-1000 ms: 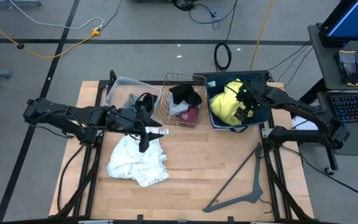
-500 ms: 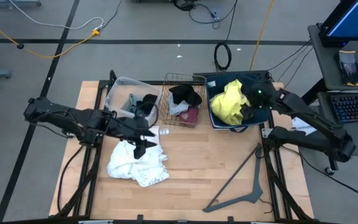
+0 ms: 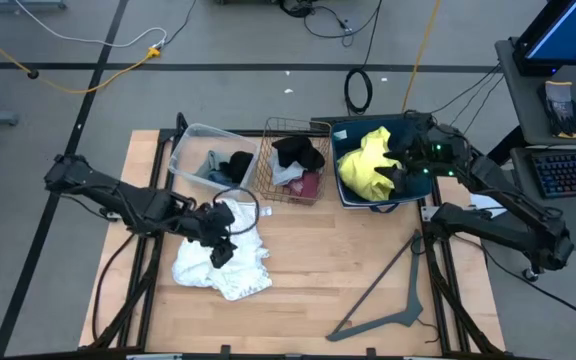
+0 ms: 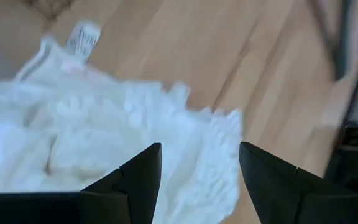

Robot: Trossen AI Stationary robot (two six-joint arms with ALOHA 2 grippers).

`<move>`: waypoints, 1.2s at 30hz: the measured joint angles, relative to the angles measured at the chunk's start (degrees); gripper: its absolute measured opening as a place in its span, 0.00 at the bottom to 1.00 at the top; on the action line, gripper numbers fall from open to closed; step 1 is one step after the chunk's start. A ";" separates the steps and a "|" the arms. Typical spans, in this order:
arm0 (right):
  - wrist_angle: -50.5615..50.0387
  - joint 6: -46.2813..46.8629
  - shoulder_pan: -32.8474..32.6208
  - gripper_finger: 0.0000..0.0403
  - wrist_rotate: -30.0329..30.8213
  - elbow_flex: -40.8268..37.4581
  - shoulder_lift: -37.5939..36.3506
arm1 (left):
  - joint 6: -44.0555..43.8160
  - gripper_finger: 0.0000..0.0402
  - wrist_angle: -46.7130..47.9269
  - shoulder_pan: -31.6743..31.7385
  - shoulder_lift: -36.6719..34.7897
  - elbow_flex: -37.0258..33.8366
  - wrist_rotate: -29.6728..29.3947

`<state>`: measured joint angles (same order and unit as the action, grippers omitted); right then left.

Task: Pick & Place Cloths
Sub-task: Put the white shirt into the blue bin

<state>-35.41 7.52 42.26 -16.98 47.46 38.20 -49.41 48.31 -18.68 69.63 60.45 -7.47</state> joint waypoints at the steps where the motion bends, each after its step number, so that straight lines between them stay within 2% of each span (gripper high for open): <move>1: 0.97 0.58 0.00 0.74 -1.26 0.00 -0.18 | -0.79 0.54 0.93 -0.46 0.78 0.00 0.02; 5: 3.37 1.76 -0.01 0.74 -4.33 0.00 -0.55 | -4.02 0.54 4.53 -1.39 4.13 0.00 -0.01; 18: 3.90 2.31 -0.04 0.74 -4.35 0.00 -0.55 | -15.27 0.54 19.53 -1.63 12.60 -0.02 -2.64; 29: 3.90 2.31 -0.04 0.74 -4.37 0.00 -0.55 | -15.93 0.54 15.65 -1.65 16.75 -2.13 -2.96; 36: 3.90 2.31 -0.04 0.74 -4.39 0.00 -0.55 | -15.60 0.54 2.45 -1.68 19.17 -10.34 0.77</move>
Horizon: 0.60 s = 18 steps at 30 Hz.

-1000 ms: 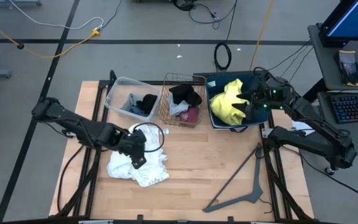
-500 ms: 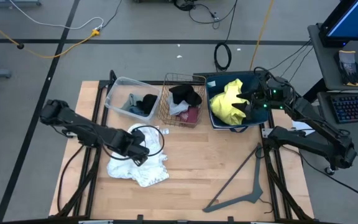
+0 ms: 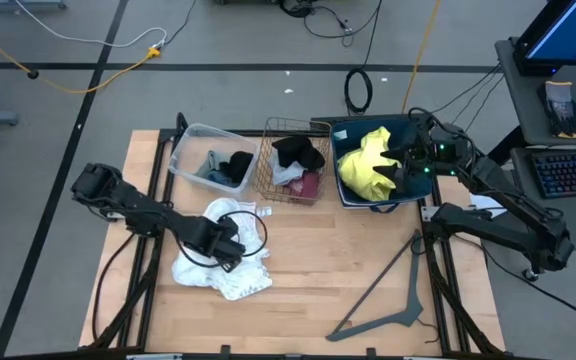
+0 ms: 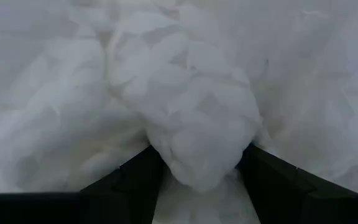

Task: Pick & Place Cloths
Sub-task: Put the white shirt into the blue bin

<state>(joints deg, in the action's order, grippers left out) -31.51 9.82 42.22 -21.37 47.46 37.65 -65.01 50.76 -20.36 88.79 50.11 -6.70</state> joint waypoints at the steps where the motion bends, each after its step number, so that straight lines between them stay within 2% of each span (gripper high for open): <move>1: 0.00 0.00 0.00 0.74 0.01 0.00 0.00 | 0.01 0.55 -2.49 0.04 0.10 -1.44 0.25; 6: 0.00 0.00 0.00 0.74 0.00 0.00 0.00 | -0.42 0.58 -11.51 0.04 0.43 -6.83 -0.58; 11: 0.00 0.02 0.00 0.74 -0.02 0.00 0.00 | 0.79 0.56 -13.22 -0.09 0.40 -7.78 -2.58; 14: 0.00 0.02 0.00 0.74 -0.02 0.00 0.00 | 3.02 0.46 -14.58 -0.25 0.49 -7.92 -3.01; 18: 0.00 0.02 0.00 0.74 -0.02 0.00 0.00 | 3.52 0.24 -17.16 -0.95 0.59 -8.17 -4.27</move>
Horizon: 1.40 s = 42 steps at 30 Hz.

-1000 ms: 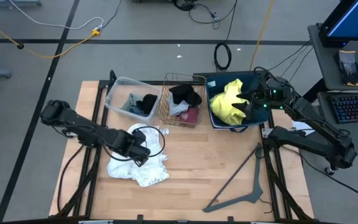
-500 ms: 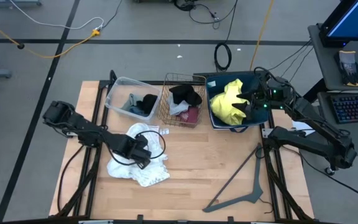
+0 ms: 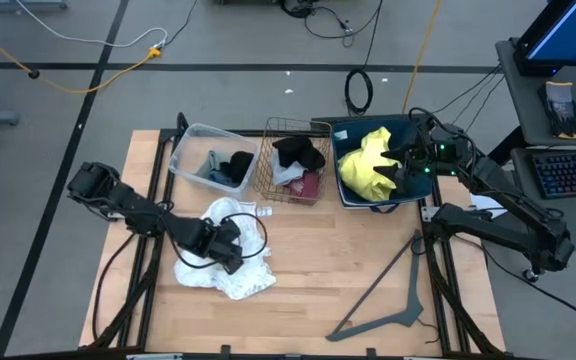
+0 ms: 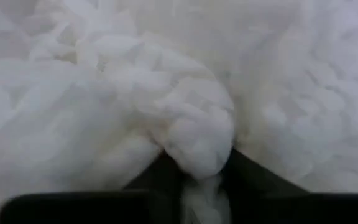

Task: Pick & Place Cloths
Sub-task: Put the white shirt into the blue bin

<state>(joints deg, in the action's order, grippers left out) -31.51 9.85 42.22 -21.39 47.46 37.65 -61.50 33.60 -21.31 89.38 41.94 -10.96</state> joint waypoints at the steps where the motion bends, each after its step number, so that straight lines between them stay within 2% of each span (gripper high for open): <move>1: 0.00 0.00 0.00 0.74 0.00 0.00 0.00 | 0.24 0.17 -0.69 -0.31 0.02 -0.04 -0.42; 2: 0.00 0.00 0.00 0.74 0.01 0.00 0.00 | 0.53 0.10 -1.41 -0.66 0.02 -0.11 -0.81; 4: 0.00 0.00 0.00 0.74 0.02 0.00 0.00 | 0.78 0.04 -4.62 -1.44 0.14 -0.23 -1.35; 7: 0.00 0.00 0.00 0.74 0.00 0.00 0.00 | 1.41 0.05 -11.09 -2.57 0.56 -0.38 -0.27; 14: 0.00 0.00 0.01 0.74 -0.51 0.00 0.00 | 9.52 0.02 -28.92 -4.53 0.90 -0.58 3.72; 21: 1.13 3.01 0.00 0.74 -11.16 0.00 0.00 | 14.39 0.02 -38.00 -4.38 0.87 -0.60 2.89; 25: 3.31 3.06 -0.75 0.73 -14.82 0.00 0.02 | 17.56 0.02 -42.48 -3.70 0.79 -0.49 2.13; 30: 7.39 3.02 -4.73 0.73 -14.91 0.00 0.04 | 21.47 0.02 -48.18 -3.03 0.69 -0.44 1.81; 36: 14.41 2.90 -12.40 0.73 -14.93 0.00 0.77 | 26.69 0.02 -55.14 -2.67 0.66 -0.36 1.63; 42: 28.30 1.03 -21.68 0.73 -14.92 -2.73 3.09 | 32.30 0.02 -57.21 -1.93 0.63 2.58 2.01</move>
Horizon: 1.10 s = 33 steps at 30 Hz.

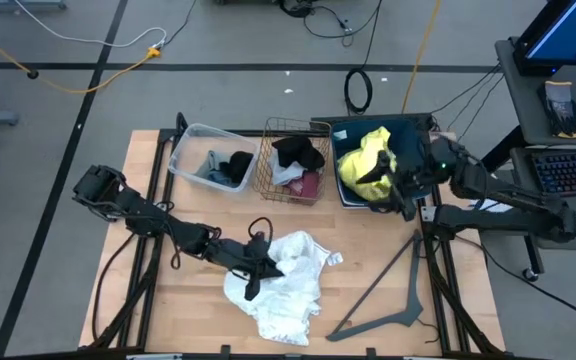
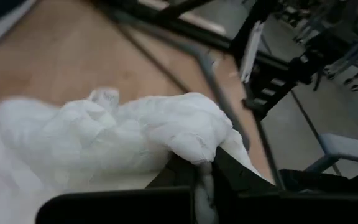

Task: Pick & Place Cloths
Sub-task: Put the white shirt into the blue bin

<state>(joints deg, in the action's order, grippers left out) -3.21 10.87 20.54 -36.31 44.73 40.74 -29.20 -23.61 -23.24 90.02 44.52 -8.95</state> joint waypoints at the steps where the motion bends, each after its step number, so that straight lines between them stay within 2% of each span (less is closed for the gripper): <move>1: 3.09 -1.29 -1.73 0.73 -0.01 -1.09 0.51 | 1.45 0.02 0.30 0.18 -0.02 1.06 0.56; 6: 15.85 -6.01 -9.75 0.73 0.08 -6.84 3.81 | 7.69 0.02 9.31 1.19 -0.09 8.12 1.49; 9: 17.63 -10.81 -13.77 0.73 1.53 -8.24 6.07 | 10.95 0.02 16.60 1.97 -0.09 13.43 1.45; 14: 17.98 -17.99 -20.68 0.73 12.59 -8.31 10.55 | 16.55 0.02 26.28 3.52 -0.09 21.87 1.02; 18: 18.47 -21.66 -25.69 0.73 18.47 -8.31 14.06 | 19.21 0.02 33.49 4.38 -0.11 27.37 -1.79; 26: 23.28 -26.64 -32.66 0.74 31.70 -8.31 20.37 | 21.54 0.02 36.99 6.11 -0.13 30.81 -3.14; 33: 32.15 -26.60 -33.81 0.82 36.90 -8.29 24.66 | 21.58 0.02 37.12 6.62 -0.13 30.81 -3.12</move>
<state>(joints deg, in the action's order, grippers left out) 28.94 -15.73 -13.27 0.59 36.45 65.39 -7.62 13.51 -16.62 89.89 75.33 -12.08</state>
